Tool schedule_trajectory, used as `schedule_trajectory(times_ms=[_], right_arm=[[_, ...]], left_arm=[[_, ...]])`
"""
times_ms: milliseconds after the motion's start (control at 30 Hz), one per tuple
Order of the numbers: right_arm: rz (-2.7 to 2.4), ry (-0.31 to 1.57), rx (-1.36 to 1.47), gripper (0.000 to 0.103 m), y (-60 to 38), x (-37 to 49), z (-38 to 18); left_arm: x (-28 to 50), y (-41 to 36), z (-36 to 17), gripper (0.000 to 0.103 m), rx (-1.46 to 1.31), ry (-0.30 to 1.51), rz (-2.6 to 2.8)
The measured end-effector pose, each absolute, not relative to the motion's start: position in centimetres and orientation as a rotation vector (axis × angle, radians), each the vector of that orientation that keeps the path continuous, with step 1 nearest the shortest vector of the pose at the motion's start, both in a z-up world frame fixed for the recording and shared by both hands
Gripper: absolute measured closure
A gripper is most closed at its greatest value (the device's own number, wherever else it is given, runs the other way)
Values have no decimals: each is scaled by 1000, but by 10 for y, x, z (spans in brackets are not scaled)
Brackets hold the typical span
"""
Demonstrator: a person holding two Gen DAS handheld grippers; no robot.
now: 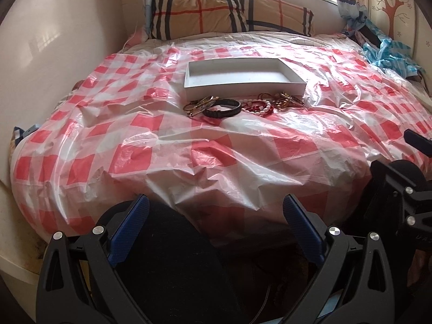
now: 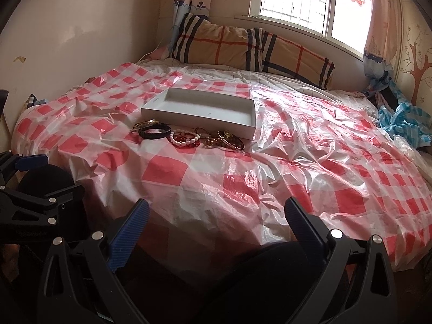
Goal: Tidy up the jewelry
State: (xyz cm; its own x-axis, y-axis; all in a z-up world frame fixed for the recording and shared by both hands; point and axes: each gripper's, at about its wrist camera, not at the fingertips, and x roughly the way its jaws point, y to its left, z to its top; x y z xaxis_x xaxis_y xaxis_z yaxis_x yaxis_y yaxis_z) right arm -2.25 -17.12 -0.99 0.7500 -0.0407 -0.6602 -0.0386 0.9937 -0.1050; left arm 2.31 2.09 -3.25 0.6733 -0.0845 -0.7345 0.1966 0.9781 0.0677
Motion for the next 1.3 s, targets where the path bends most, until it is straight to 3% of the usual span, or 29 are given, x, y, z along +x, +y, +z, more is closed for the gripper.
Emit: schedule_trajectory(times_ms=[533, 767, 900, 933, 1033, 1200, 1300], right_arm=[[9, 722, -54, 7, -189, 23, -1], [9, 725, -93, 7, -199, 92, -1], [53, 816, -120, 8, -203, 150, -25], [63, 838, -131, 9, -204, 160, -32], [96, 899, -126, 27, -208, 184, -51], [129, 980, -117, 43, -212, 212, -74], [148, 1014, -126, 60, -211, 222, -82]], left_arm=[[97, 11, -22, 8, 119, 821, -100], [152, -4, -31, 8, 198, 844, -84], [174, -6, -35, 8, 225, 826, -55], [179, -5, -37, 8, 224, 825, -47], [190, 0, -45, 8, 202, 833, -54], [200, -3, -53, 8, 216, 828, -75], [210, -6, -56, 8, 250, 822, -83]])
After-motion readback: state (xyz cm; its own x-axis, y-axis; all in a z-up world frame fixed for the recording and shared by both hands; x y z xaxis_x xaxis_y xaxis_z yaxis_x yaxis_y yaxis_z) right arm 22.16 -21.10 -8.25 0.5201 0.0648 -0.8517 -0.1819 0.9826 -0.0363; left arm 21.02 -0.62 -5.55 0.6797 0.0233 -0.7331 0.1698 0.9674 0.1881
